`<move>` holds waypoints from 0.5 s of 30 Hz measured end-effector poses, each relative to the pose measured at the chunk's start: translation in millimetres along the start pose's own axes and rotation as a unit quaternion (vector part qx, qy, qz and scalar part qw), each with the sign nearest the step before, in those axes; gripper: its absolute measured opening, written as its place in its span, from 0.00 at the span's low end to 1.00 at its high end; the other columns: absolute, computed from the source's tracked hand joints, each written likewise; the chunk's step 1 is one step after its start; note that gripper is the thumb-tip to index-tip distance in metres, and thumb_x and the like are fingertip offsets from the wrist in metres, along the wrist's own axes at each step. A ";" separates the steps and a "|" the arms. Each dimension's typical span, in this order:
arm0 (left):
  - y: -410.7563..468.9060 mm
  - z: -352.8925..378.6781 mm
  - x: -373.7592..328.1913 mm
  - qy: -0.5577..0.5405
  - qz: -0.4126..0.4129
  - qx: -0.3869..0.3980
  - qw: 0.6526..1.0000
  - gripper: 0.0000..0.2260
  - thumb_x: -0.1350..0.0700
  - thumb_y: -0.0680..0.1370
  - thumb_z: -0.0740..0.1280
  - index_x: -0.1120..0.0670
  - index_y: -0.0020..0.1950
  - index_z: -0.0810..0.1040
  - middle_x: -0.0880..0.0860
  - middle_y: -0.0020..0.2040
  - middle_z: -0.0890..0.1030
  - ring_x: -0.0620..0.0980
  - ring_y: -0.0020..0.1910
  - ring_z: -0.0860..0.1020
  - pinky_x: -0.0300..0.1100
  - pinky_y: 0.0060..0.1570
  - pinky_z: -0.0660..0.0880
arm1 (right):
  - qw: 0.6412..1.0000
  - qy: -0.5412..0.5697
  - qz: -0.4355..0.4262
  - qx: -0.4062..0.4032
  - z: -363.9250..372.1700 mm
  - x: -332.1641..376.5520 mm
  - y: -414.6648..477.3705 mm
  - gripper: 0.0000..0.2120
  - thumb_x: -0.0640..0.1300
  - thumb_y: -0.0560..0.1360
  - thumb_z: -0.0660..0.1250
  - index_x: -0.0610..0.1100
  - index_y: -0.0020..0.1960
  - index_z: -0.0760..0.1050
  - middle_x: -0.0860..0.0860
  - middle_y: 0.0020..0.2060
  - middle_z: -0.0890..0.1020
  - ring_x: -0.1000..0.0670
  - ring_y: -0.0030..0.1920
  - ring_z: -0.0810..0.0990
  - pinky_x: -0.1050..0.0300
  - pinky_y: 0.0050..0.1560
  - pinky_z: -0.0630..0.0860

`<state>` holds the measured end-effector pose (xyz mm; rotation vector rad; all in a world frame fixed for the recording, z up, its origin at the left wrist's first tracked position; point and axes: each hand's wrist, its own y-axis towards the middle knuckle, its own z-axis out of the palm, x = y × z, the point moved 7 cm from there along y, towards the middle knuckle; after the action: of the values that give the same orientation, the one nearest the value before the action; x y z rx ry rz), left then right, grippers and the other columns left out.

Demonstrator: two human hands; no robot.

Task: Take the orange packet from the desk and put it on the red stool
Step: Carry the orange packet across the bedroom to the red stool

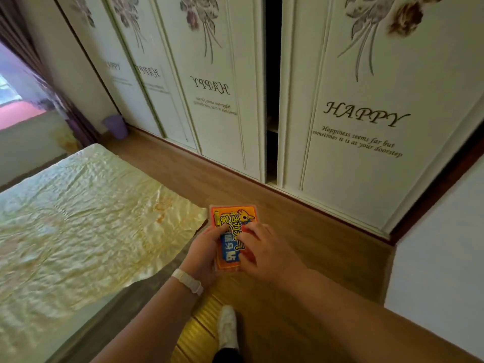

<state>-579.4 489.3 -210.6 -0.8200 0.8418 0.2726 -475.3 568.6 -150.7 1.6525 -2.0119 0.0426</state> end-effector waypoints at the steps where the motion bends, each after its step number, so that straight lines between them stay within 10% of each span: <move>1: 13.7 -6.4 -9.5 -0.004 -0.001 0.000 1.000 0.17 0.54 0.80 0.62 0.60 0.66 0.75 0.62 0.51 0.84 0.59 0.40 0.84 0.53 0.35 0.81 | 1.000 -0.005 0.001 0.006 6.0 -3.5 16.8 0.20 0.53 0.73 0.60 0.43 0.60 0.74 0.42 0.61 0.74 0.43 0.60 0.72 0.45 0.54 0.76; 15: 204.0 -75.7 -205.1 -0.031 0.032 0.053 0.998 0.16 0.56 0.81 0.60 0.60 0.67 0.74 0.62 0.51 0.84 0.59 0.42 0.84 0.53 0.37 0.82 | 0.997 -0.058 0.028 0.036 60.7 -40.5 287.1 0.21 0.53 0.77 0.59 0.45 0.66 0.70 0.46 0.66 0.70 0.46 0.64 0.69 0.49 0.61 0.72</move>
<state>-860.8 589.5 -195.0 -0.6842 0.8186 0.3059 -757.8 656.1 -133.0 1.6780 -2.1664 0.0384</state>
